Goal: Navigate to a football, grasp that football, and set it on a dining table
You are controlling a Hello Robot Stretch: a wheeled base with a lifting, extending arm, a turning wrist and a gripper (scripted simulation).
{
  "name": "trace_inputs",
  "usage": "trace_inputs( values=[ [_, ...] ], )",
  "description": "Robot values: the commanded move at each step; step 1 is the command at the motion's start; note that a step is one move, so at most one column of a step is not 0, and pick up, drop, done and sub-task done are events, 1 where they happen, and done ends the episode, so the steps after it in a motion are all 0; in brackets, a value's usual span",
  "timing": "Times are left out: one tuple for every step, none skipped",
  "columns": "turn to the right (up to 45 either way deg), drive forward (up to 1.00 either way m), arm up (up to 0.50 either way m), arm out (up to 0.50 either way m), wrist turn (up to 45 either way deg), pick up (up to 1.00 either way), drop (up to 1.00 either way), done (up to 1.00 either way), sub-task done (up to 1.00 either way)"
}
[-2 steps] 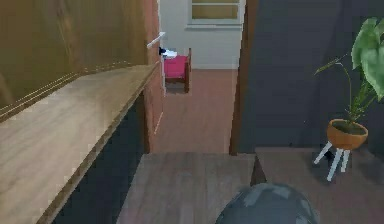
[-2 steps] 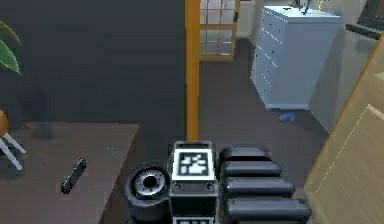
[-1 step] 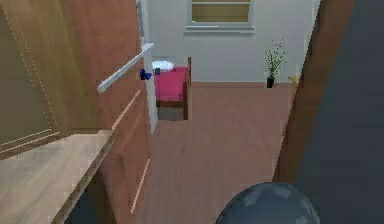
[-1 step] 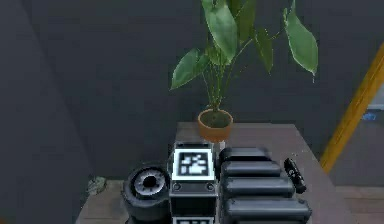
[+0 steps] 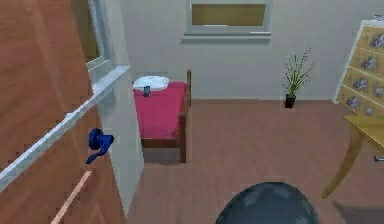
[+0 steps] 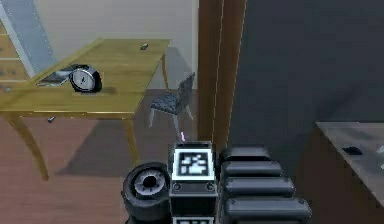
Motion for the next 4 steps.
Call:
trace_inputs(
  values=[
    [24.0, 0.0, 0.0, 0.0, 0.0, 0.0, 0.0, 0.0, 0.0],
    [0.0, 1.0, 0.0, 0.0, 0.0, 0.0, 0.0, 0.0, 0.0],
    [6.0, 0.0, 0.0, 0.0, 0.0, 0.0, 0.0, 0.0, 0.0],
    [0.0, 0.55, 0.0, 0.0, 0.0, 0.0, 0.0, 0.0, 0.0]
  ],
)
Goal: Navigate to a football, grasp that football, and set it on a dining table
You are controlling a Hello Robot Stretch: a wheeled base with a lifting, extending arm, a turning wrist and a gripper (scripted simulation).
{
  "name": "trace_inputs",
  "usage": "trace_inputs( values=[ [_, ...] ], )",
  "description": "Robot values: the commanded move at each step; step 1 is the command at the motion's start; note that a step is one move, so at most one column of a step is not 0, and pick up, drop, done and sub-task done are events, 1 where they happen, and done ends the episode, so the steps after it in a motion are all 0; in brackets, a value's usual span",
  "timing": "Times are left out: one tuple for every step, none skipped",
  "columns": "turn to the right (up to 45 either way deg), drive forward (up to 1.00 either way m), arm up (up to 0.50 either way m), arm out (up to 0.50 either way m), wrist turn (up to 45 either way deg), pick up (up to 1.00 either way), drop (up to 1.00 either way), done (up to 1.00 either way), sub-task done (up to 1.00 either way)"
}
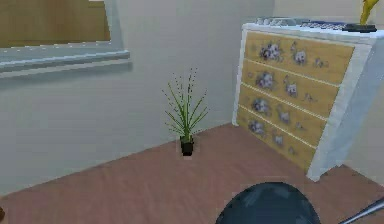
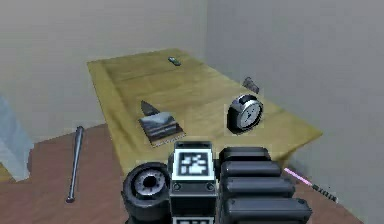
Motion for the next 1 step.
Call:
trace_inputs(
  values=[
    [12.0, 0.0, 0.0, 0.0, 0.0, 0.0, 0.0, 0.0, 0.0]
  ],
)
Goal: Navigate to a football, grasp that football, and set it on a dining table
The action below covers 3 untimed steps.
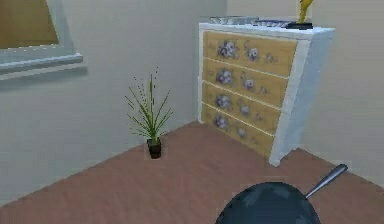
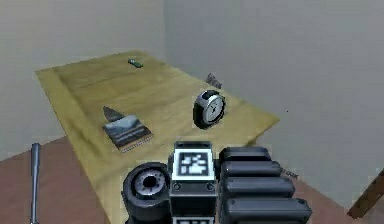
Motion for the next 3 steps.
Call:
trace_inputs(
  values=[
    [0.0, 0.3, 0.0, 0.0, 0.0, 0.0, 0.0, 0.0, 0.0],
    [45.0, 0.0, 0.0, 0.0, 0.0, 0.0, 0.0, 0.0, 0.0],
    [3.0, 0.0, 0.0, 0.0, 0.0, 0.0, 0.0, 0.0, 0.0]
  ],
)
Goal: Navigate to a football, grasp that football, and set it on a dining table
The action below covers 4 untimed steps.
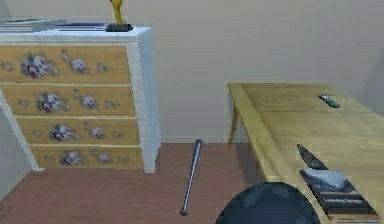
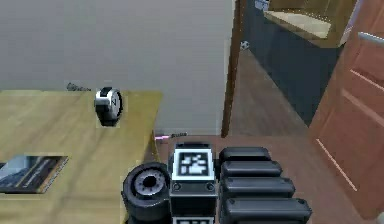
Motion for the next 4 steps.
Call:
trace_inputs(
  values=[
    [0.0, 0.6, 0.0, 0.0, 0.0, 0.0, 0.0, 0.0, 0.0],
    [45.0, 0.0, 0.0, 0.0, 0.0, 0.0, 0.0, 0.0, 0.0],
    [45.0, 0.0, 0.0, 0.0, 0.0, 0.0, 0.0, 0.0, 0.0],
    [45.0, 0.0, 0.0, 0.0, 0.0, 0.0, 0.0, 0.0, 0.0]
  ],
)
